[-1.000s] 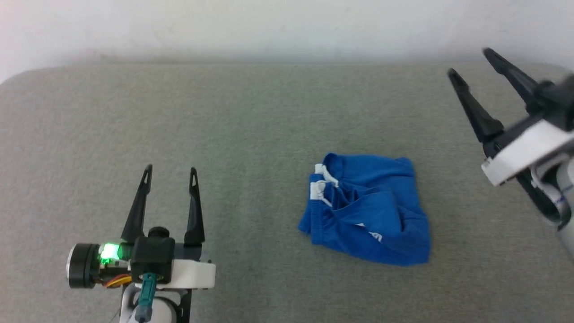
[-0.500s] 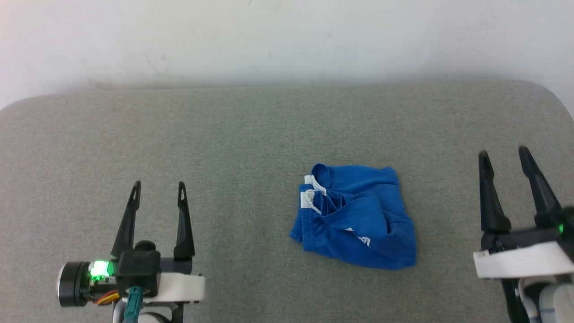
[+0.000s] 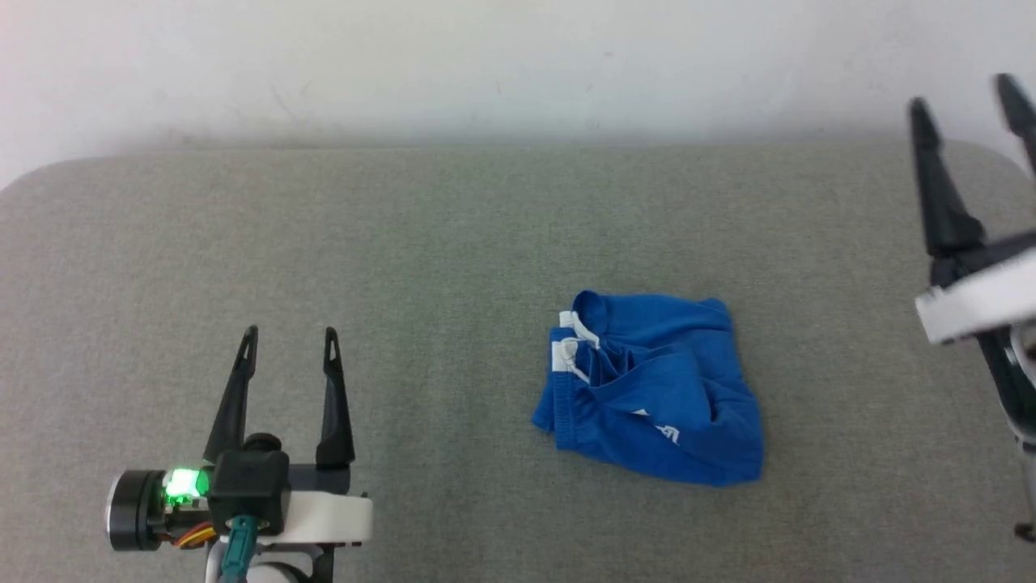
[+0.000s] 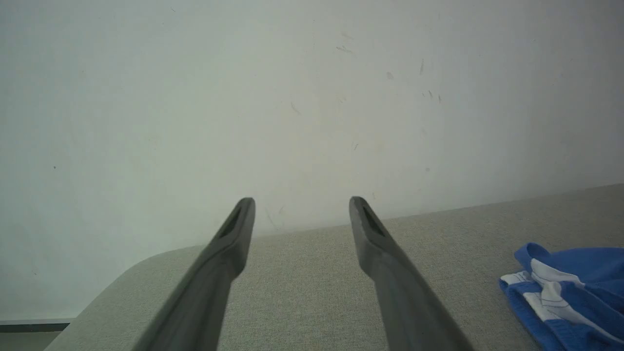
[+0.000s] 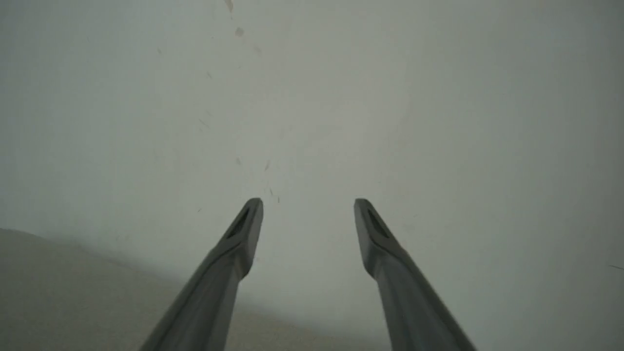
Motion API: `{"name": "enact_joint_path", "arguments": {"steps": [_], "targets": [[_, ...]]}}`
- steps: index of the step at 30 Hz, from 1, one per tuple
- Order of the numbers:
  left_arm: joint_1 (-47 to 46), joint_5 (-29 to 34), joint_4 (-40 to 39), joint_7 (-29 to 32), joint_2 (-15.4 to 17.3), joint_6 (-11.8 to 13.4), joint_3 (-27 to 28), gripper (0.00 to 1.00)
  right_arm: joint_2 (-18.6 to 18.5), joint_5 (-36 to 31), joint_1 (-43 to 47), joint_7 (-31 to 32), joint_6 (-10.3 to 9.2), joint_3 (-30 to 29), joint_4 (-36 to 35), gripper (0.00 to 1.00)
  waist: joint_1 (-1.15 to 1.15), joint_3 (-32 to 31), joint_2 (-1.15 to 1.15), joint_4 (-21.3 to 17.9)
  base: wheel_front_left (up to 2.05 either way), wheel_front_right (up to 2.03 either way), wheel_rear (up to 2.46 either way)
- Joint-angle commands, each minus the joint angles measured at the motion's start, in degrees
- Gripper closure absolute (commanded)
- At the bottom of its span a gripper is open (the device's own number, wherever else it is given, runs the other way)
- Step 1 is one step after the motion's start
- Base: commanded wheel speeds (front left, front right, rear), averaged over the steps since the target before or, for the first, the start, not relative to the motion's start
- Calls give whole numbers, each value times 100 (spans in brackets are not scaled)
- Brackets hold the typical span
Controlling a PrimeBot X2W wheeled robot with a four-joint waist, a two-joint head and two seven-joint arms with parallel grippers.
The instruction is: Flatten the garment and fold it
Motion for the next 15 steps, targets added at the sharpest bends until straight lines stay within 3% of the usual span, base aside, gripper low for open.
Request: {"name": "enact_joint_path", "arguments": {"steps": [1,6,9,15], "targets": [[-96,59,-25,-27,-44,-53,1,0,-156,297,-175,535,-5,248,205,0,0,41,0,70,0,0,0],[-124,68,-48,-27,-115,-71,9,0,-1037,1490,-678,2898,-5,1322,752,0,0,160,0,194,0,0,0],[-176,64,-64,-27,-168,-88,18,0,-1391,2303,-807,3906,-5,1815,895,0,0,329,0,258,0,0,0],[-436,99,-78,-27,-244,-142,2,0,-1529,3721,-862,5000,-5,2162,1309,0,0,708,0,403,0,0,0]]}}
